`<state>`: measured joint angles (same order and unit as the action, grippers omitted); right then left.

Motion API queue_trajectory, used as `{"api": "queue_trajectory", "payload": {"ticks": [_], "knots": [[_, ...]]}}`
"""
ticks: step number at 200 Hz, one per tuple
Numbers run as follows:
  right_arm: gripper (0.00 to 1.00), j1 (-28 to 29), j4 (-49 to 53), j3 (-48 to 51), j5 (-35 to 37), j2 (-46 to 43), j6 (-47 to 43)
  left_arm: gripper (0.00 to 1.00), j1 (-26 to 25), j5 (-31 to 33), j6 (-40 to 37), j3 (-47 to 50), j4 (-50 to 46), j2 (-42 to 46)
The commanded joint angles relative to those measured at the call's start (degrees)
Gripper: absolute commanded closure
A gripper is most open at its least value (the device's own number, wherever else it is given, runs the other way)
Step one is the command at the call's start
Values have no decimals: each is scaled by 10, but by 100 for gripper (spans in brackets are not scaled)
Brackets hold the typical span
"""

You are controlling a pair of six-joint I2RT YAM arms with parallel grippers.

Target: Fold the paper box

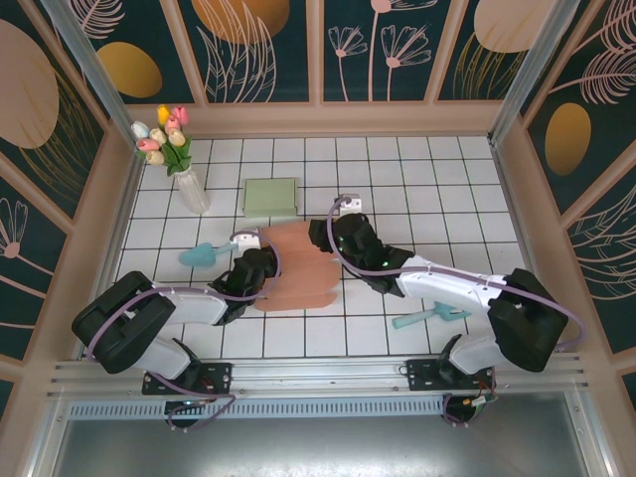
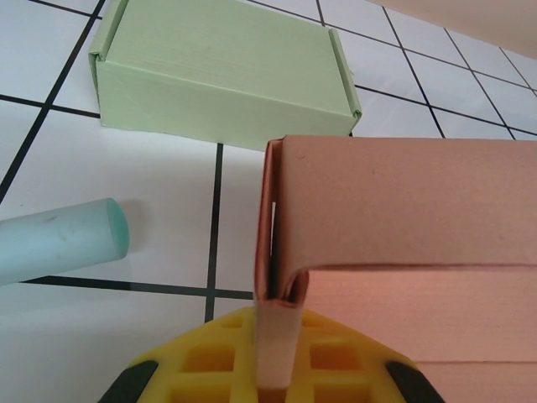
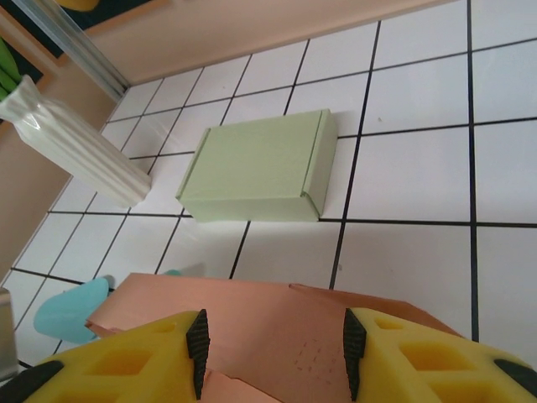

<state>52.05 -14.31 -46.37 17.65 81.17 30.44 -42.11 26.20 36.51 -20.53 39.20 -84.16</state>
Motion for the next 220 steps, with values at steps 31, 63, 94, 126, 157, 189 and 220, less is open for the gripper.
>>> {"api": "queue_trajectory", "payload": {"ticks": [31, 63, 94, 126, 157, 189, 220], "knots": [[52, 1, -68, 20, -60, 44, 32, 100, 3, 3, 9, 2, 18, 12], [52, 9, -164, 44, -125, 49, 37, 100, 3, 0, 13, 7, 24, 12], [51, 8, -143, 54, -110, 50, 13, 100, 3, 10, 19, 12, 26, 9], [51, 8, -112, 94, -51, 32, -20, 100, 3, 20, 23, 12, 20, 8], [49, 8, -67, 122, -1, 14, -19, 100, 3, 27, 17, 15, 28, 7], [47, 8, -63, 136, 29, 3, -13, 100, 3, 22, 13, 9, 29, -5], [46, 7, -50, 132, 51, 4, -6, 100, 3, 18, 11, 10, 36, -11]]}}
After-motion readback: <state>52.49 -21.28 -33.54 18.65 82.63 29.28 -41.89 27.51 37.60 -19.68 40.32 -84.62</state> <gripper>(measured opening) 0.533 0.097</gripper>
